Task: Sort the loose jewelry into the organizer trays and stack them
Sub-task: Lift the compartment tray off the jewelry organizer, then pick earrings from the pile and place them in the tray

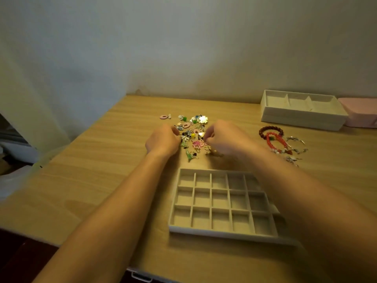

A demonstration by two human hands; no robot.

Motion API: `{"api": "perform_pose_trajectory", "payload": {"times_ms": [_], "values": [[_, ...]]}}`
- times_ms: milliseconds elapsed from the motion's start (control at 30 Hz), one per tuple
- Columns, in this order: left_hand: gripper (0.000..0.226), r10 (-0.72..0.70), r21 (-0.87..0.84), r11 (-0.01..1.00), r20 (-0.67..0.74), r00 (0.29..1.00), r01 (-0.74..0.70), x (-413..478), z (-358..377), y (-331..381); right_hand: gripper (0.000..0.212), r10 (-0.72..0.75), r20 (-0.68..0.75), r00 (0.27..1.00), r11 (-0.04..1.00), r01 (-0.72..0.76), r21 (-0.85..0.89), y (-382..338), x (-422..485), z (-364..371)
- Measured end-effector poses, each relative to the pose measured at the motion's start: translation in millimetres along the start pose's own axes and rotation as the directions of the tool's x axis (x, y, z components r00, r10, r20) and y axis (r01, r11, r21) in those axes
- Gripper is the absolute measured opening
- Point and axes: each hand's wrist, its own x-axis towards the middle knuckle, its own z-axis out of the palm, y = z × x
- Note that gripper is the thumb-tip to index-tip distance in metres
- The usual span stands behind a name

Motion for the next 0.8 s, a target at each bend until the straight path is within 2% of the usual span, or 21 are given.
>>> {"api": "perform_pose_trajectory", "payload": {"times_ms": [133, 233, 300, 367, 433, 533, 700, 800], "values": [[0.011, 0.042, -0.022, 0.999, -0.034, 0.999, -0.043, 8, 10, -9, 0.024, -0.055, 0.001, 0.999, 0.998, 0.055, 0.028, -2, 17, 5], [0.01, 0.098, -0.071, 0.992, -0.041, 0.994, -0.1, 3, 11, -11, 0.027, -0.069, 0.017, 0.997, 0.991, 0.066, 0.116, 1, 16, -2], [0.01, 0.133, -0.186, 0.972, -0.074, 0.988, -0.145, -3, 4, -7, 0.024, -0.071, 0.014, 0.997, 0.976, 0.067, 0.207, 4, 9, -13], [0.005, 0.19, -0.405, 0.889, -0.096, 0.977, -0.213, -14, -13, 0, 0.02, -0.084, -0.006, 0.996, 0.94, 0.081, 0.333, 4, -5, -25], [0.003, 0.276, -0.617, 0.749, -0.042, 0.96, -0.242, -32, -32, 9, 0.018, -0.079, -0.031, 0.996, 0.867, 0.084, 0.492, 3, -23, -35], [0.012, 0.361, -0.781, 0.593, 0.042, 0.932, -0.195, -54, -46, 18, 0.015, -0.088, -0.035, 0.996, 0.747, 0.089, 0.658, -1, -45, -41], [0.019, 0.39, -0.878, 0.444, 0.013, 0.921, -0.176, -67, -50, 29, 0.022, -0.125, -0.052, 0.991, 0.471, 0.106, 0.876, -1, -58, -34], [0.02, 0.395, -0.899, 0.387, -0.037, 0.918, -0.203, -71, -50, 31, 0.022, -0.127, -0.08, 0.989, 0.403, 0.126, 0.907, 1, -57, -31]]}}
